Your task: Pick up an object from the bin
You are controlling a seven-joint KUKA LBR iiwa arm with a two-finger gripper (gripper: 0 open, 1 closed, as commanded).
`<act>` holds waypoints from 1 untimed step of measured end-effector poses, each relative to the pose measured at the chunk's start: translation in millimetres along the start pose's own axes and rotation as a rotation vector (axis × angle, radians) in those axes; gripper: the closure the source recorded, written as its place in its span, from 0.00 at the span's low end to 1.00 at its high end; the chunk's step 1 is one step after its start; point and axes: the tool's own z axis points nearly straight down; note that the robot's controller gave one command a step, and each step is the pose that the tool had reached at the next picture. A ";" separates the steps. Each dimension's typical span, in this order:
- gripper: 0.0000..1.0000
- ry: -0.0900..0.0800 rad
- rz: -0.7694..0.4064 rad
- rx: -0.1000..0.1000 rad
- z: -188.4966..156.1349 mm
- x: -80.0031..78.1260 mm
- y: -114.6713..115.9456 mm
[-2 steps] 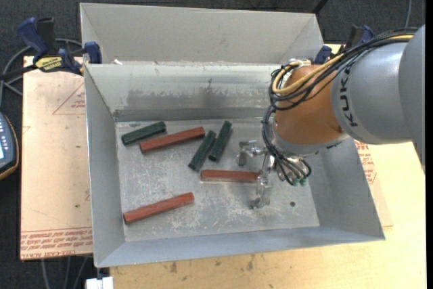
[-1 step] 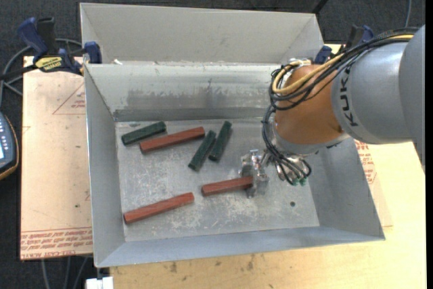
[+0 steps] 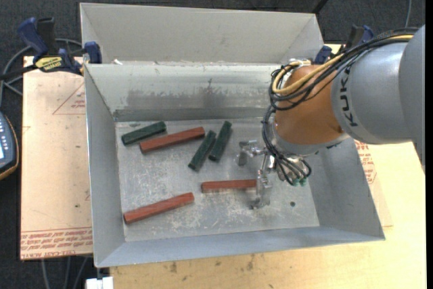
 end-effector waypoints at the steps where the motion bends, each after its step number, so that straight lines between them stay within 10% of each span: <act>1: 1.00 -0.001 0.000 0.000 -0.6 -0.4 -0.1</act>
Offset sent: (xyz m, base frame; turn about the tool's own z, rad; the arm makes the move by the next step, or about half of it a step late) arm 0.0000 0.0000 0.0000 0.0000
